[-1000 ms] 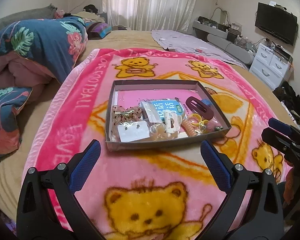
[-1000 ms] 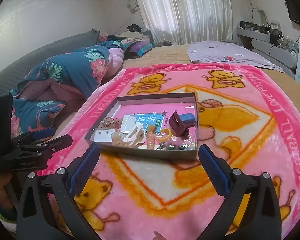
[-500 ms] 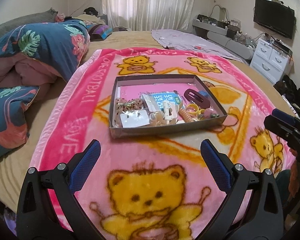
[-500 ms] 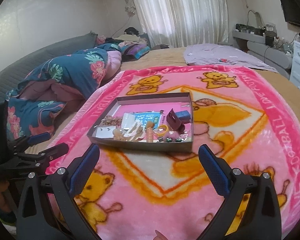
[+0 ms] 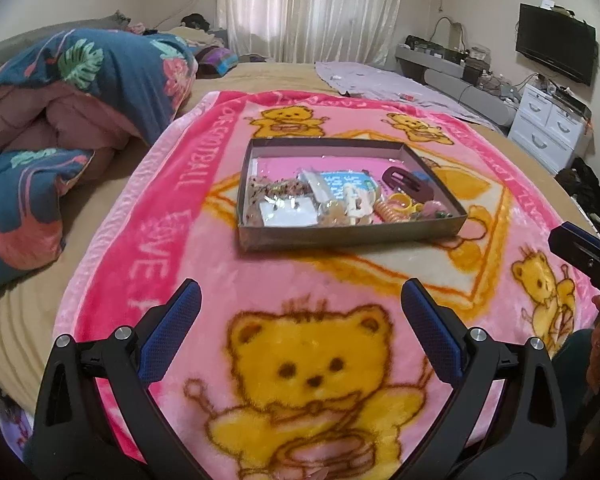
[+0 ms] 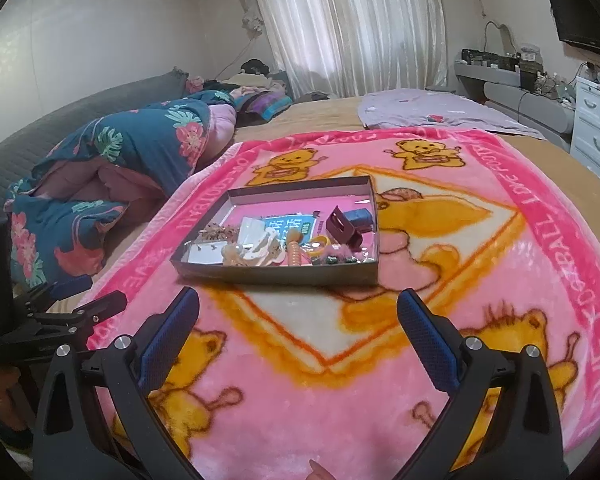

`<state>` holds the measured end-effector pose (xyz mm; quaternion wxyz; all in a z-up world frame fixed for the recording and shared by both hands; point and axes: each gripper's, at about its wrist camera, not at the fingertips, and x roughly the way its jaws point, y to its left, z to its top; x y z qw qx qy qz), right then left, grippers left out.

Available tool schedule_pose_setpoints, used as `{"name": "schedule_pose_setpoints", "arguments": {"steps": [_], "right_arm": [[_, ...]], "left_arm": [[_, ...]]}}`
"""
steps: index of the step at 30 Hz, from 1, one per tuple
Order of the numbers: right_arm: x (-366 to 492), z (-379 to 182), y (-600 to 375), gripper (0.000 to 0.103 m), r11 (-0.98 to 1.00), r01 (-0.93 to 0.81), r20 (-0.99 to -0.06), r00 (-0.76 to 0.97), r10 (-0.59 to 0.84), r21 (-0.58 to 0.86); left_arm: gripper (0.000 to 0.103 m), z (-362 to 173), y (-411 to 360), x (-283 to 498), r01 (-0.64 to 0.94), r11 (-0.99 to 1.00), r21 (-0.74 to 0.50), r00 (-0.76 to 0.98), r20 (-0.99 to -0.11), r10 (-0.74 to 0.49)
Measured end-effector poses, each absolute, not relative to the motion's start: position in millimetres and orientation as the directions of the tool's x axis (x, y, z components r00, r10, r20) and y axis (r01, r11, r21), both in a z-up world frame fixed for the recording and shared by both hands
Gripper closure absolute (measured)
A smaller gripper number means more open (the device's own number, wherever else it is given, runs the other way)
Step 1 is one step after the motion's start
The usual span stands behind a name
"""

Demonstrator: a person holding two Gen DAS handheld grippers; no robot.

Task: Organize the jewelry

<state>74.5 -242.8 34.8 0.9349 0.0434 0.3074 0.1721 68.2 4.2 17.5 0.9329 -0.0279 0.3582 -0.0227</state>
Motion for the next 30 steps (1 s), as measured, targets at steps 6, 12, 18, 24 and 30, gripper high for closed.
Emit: {"name": "schedule_pose_setpoints", "arguments": {"steps": [6,12,18,24,30], "right_arm": [[74.3,10.6,-236.9,0.004,0.941,-0.305,-0.575,0.748,0.332,0.146],[75.5,3.3,-233.5,0.004,0.943,-0.315,-0.562,0.763,0.320,0.109],[78.1,0.4,-233.7,0.004,0.941,-0.315,-0.573,0.752,0.326,0.123],[78.6,0.4,-234.5,0.004,0.941,-0.312,-0.575,0.749,0.330,0.133],[78.2,-0.5,-233.2,0.004,0.941,-0.315,-0.581,0.746,0.327,0.126]], "left_arm": [[0.009,7.1,7.1,67.3,0.003,0.998,-0.064,0.758,-0.650,-0.044],[0.009,0.9,7.9,69.7,-0.002,0.998,-0.064,0.761,-0.648,-0.040],[0.009,-0.5,8.2,70.0,0.001,0.998,-0.065,0.760,-0.648,-0.043],[0.009,-0.9,7.3,69.5,0.000,0.998,-0.058,0.759,-0.650,-0.038],[0.009,-2.0,6.3,68.5,-0.001,0.998,-0.057,0.756,-0.654,-0.037]]}}
